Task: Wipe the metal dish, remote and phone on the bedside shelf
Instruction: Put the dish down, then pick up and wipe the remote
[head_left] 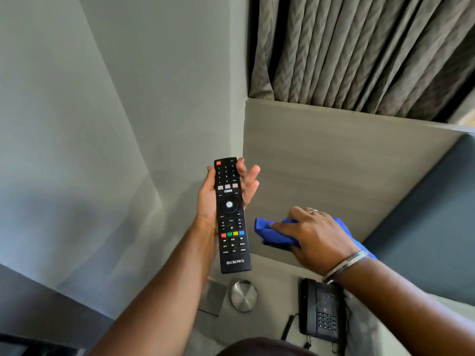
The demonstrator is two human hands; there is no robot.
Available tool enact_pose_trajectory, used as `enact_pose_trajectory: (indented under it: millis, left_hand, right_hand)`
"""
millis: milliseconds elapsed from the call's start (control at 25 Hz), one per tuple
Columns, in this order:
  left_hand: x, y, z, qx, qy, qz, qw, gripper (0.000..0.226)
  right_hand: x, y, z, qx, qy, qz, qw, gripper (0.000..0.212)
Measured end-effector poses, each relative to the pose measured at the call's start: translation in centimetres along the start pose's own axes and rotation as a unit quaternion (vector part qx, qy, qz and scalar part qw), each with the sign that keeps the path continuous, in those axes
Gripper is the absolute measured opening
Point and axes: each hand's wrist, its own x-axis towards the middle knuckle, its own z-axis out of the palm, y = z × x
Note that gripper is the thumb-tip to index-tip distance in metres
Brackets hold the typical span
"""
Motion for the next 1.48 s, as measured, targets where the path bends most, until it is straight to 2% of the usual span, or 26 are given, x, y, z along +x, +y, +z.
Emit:
enact_pose_trajectory:
  millis: [120, 280, 400, 520, 640, 840, 1120, 1280, 1360, 1400, 1440, 1480]
  left_hand:
    - [0.4, 1.0, -0.4, 0.036, 0.020, 0.012, 0.999, 0.064]
    - [0.9, -0.3, -1.1, 0.078, 0.040, 0.014, 0.996, 0.065]
    - [1.5, -0.9, -1.5, 0.116, 0.046, 0.001, 0.992, 0.063]
    - [2.4, -0.2, -2.0, 0.128, 0.064, 0.002, 0.990, 0.060]
    - [3.2, 0.0, -3.2, 0.147, 0.113, 0.009, 0.983, 0.058]
    - [3.6, -3.4, -6.5, 0.127, 0.171, -0.049, 0.976, 0.056]
    - [3.5, -5.8, -8.8, 0.127, 0.181, -0.121, 0.968, 0.060]
    - [3.2, -8.7, -10.8, 0.130, 0.217, -0.180, 0.951, 0.063]
    - [3.4, -10.4, -12.7, 0.142, 0.223, -0.199, 0.944, 0.058]
    - [3.7, -11.4, -14.0, 0.158, 0.225, -0.208, 0.939, 0.051]
    - [4.1, -12.4, -15.5, 0.179, 0.229, -0.219, 0.932, 0.041]
    - [4.4, -13.4, -17.3, 0.199, 0.233, -0.228, 0.924, 0.031]
  right_hand:
    - [-0.4, 1.8, -0.6, 0.032, -0.001, 0.066, 0.997, 0.044]
    - [1.8, -0.8, -1.8, 0.094, 0.070, 0.046, 0.992, 0.029]
    - [3.7, -3.0, -1.2, 0.095, 0.085, 0.027, 0.991, 0.028]
    - [3.7, -4.9, 1.1, 0.075, 0.036, 0.015, 0.996, 0.042]
    - [2.2, -5.4, 2.8, 0.052, -0.003, 0.008, 0.999, 0.048]
    - [0.5, -4.0, 4.1, 0.031, -0.031, 0.001, 0.999, 0.040]
    - [-1.2, -2.4, 6.1, 0.020, -0.065, -0.026, 0.997, 0.037]
    - [-3.2, 1.4, 7.4, -0.044, -0.128, -0.048, 0.990, 0.038]
    - [-5.0, 3.9, 9.4, -0.036, -0.168, 0.001, 0.985, 0.041]
    - [-6.1, 5.4, 10.7, -0.005, -0.167, 0.055, 0.984, 0.047]
    - [-7.5, 7.0, 12.1, 0.047, -0.152, 0.137, 0.978, 0.053]
    - [-8.9, 8.4, 13.6, 0.114, -0.134, 0.234, 0.956, 0.054]
